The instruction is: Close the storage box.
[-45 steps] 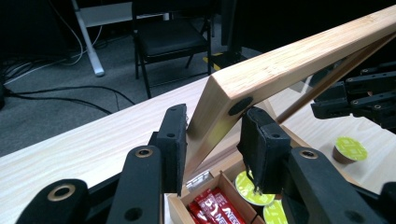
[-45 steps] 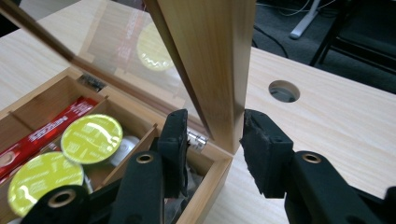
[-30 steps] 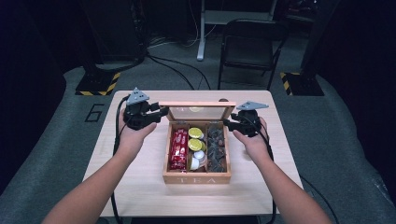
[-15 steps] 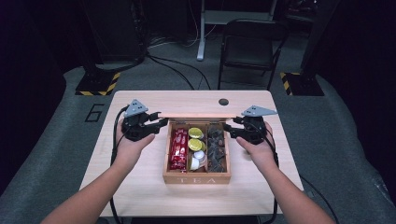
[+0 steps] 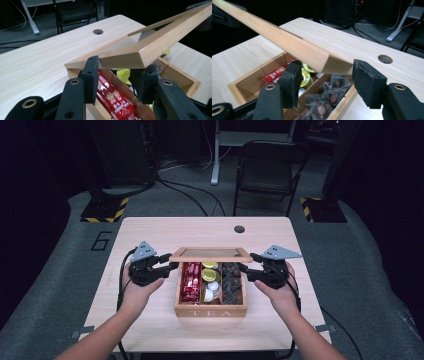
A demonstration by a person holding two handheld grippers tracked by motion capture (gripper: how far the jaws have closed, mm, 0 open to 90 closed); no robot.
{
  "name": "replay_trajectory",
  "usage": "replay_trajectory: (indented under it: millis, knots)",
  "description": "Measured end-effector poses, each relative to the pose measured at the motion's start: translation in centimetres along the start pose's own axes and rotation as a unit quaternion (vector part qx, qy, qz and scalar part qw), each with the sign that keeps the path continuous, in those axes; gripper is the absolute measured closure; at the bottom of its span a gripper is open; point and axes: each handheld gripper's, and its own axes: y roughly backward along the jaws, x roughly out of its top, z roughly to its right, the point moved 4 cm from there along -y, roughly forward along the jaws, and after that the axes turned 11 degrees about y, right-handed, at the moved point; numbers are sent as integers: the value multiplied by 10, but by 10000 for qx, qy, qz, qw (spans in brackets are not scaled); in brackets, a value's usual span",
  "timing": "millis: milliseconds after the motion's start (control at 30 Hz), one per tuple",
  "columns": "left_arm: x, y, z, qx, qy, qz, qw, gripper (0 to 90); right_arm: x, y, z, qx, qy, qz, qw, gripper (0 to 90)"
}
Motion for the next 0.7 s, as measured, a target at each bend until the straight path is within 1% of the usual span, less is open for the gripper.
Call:
replay_trajectory:
  millis: [100, 167, 200, 233, 300, 367, 433, 467, 533, 633, 667, 700]
  knots:
    - [-8, 1, 3, 51, -93, -30, 9999, 592, -3, 4, -5, 46, -17, 23, 10000, 412]
    - [-13, 1, 4, 53, -104, -35, 9999, 592, -6, 7, -8, 52, 62, 27, 10000, 416]
    - [-15, 2, 4, 40, -90, -54, 9999, 591, -7, 8, -10, 57, 66, 17, 10000, 417]
    - [-18, 2, 4, 9, -30, -48, 10000, 590, -9, 10, -12, 52, 85, 6, 10000, 417]
    - [-22, 2, 4, -9, -4, -52, 10000, 588, -11, 12, -15, 48, 154, -21, 9999, 418]
    - [-26, 2, 5, 10, -52, -50, 10000, 587, -14, 13, -17, 65, 177, -48, 9998, 419]
    - [-30, 2, 5, -2, -75, -99, 9999, 585, -17, 13, -18, 76, 176, -80, 9998, 420]
    - [-32, 2, 6, -11, -33, -86, 10000, 583, -19, 14, -20, 91, 148, -85, 9998, 421]
    - [-36, 2, 7, 8, -56, -94, 9999, 572, -22, 14, -21, 112, 157, -109, 9998, 421]
    - [-43, 3, 10, 89, -135, -59, 9999, 547, -28, 14, -24, 109, 140, -161, 9997, 419]
    - [-45, 3, 11, 81, -175, -71, 9998, 547, -30, 14, -25, 114, 143, -171, 9997, 418]
    - [-48, 3, 13, 70, -170, -51, 9998, 547, -33, 13, -27, 109, 134, -176, 9997, 417]
